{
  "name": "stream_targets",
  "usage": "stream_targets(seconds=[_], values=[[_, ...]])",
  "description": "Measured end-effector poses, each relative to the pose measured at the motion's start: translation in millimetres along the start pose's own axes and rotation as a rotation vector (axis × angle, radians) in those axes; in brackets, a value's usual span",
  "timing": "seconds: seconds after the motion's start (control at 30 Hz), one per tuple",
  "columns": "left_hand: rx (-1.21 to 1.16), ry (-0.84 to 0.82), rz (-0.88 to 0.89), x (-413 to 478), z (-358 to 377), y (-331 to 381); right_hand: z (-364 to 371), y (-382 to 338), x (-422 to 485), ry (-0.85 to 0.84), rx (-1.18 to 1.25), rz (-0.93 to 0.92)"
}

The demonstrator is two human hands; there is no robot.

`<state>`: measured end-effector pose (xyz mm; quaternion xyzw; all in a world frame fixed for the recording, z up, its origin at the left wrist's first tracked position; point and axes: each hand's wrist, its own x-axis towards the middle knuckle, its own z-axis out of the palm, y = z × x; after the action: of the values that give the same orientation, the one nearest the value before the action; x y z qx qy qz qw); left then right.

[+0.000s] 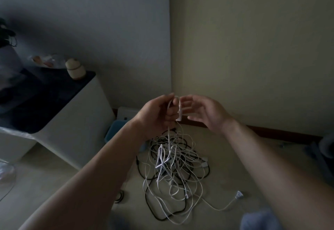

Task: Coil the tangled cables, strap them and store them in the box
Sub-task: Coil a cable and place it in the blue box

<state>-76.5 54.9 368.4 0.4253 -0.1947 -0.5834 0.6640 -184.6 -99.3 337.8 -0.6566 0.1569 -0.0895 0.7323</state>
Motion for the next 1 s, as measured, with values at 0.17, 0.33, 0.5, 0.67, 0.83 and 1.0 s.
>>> stream_targets(seconds=[0.17, 0.33, 0.5, 0.67, 0.83, 1.0], values=[[-0.069, 0.085, 0.080, 0.1, 4.3, 4.8, 32.3, 11.8, -4.3, 0.083, -0.040, 0.079], [-0.179, 0.060, 0.157, -1.5, 4.2, 13.3, 48.3, 35.0, -15.3, -0.240, -0.175, 0.201], [-0.150, 0.127, 0.107, -9.5, -14.4, 29.0, 33.1, 46.6, -15.3, -0.263, -0.188, 0.120], [-0.166, 0.263, 0.180, -10.3, -19.8, 34.7, 6.9, 57.0, -12.3, -0.209, -0.587, 0.170], [-0.201, 0.267, 0.211, -12.8, -26.5, 42.3, -16.1, 73.1, -18.1, -0.079, -0.856, 0.260], [-0.185, 0.310, 0.216, -15.6, -34.6, 45.8, -35.6, 74.2, -21.0, 0.032, -0.745, 0.376]])
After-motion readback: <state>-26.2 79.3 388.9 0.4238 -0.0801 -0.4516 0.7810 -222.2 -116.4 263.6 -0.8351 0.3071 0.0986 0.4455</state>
